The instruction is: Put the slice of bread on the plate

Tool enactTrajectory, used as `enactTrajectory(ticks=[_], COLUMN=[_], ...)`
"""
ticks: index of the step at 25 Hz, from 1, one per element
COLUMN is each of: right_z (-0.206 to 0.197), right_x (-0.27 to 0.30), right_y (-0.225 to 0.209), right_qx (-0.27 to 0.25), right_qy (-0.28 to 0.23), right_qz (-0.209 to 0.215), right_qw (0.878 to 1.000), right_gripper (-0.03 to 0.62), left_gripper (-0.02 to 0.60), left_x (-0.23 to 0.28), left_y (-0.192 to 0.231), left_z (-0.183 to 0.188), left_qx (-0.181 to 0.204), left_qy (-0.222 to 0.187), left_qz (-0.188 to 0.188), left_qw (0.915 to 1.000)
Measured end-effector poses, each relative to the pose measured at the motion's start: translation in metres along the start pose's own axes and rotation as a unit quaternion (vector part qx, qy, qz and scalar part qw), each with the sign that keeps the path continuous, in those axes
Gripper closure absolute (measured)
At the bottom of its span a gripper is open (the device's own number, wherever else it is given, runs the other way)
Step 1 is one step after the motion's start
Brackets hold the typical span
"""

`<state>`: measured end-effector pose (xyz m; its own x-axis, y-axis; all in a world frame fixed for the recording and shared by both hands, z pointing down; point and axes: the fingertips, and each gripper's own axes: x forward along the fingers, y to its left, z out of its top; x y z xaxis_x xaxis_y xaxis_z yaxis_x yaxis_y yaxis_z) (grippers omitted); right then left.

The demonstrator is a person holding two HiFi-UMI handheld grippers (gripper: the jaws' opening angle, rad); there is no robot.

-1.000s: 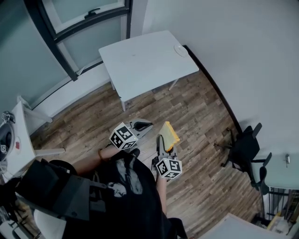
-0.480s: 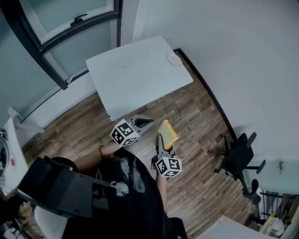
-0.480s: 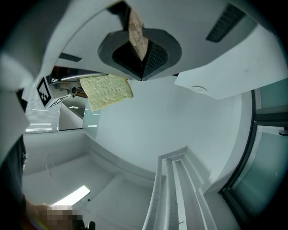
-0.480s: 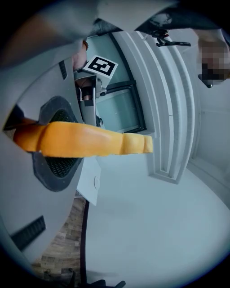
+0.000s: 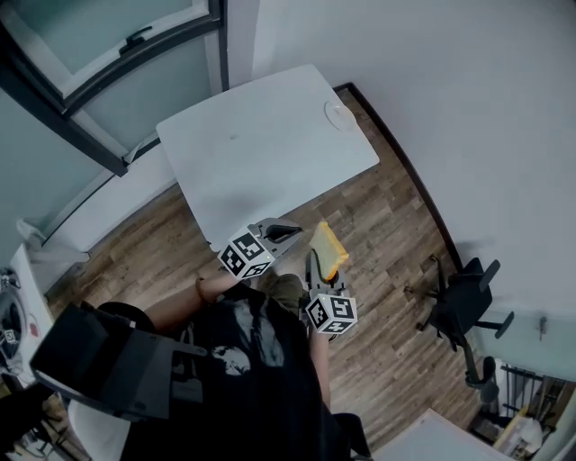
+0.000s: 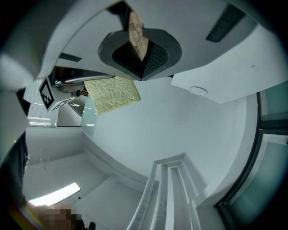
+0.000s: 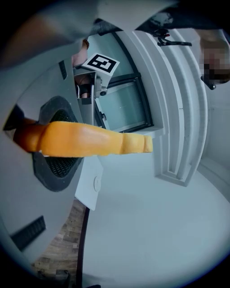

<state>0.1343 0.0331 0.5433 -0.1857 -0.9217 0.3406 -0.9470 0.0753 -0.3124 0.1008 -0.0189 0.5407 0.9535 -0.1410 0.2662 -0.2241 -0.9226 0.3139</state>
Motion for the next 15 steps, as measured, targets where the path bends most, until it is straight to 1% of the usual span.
enactTrajectory(ticks=[3,7,10,15], right_z=[0.013,0.031,0.050,0.082], right_x=[0.023,0.053,0.070,0.102], right_y=[-0.022,-0.057,-0.088,-0.149], right_qx=[0.002,-0.006,-0.017,-0.019], right_qy=[0.008,0.014,0.017,0.028], right_qz=[0.009,0.023,0.040,0.071], right_qw=[1.000,1.000,0.999,0.997], right_gripper=[0.494,0.494,0.494,0.494], left_gripper=[0.575,0.575,0.575,0.575], left_x=[0.019,0.054,0.089,0.156], left_y=[0.020,0.051,0.069,0.093], left_z=[0.005,0.019,0.033,0.062], left_qx=[-0.012,-0.016,-0.019,-0.027], left_qy=[0.003,0.005,0.003,0.001], left_qz=[0.012,0.034,0.050,0.070], left_qw=[0.9998,0.9993,0.9986,0.9972])
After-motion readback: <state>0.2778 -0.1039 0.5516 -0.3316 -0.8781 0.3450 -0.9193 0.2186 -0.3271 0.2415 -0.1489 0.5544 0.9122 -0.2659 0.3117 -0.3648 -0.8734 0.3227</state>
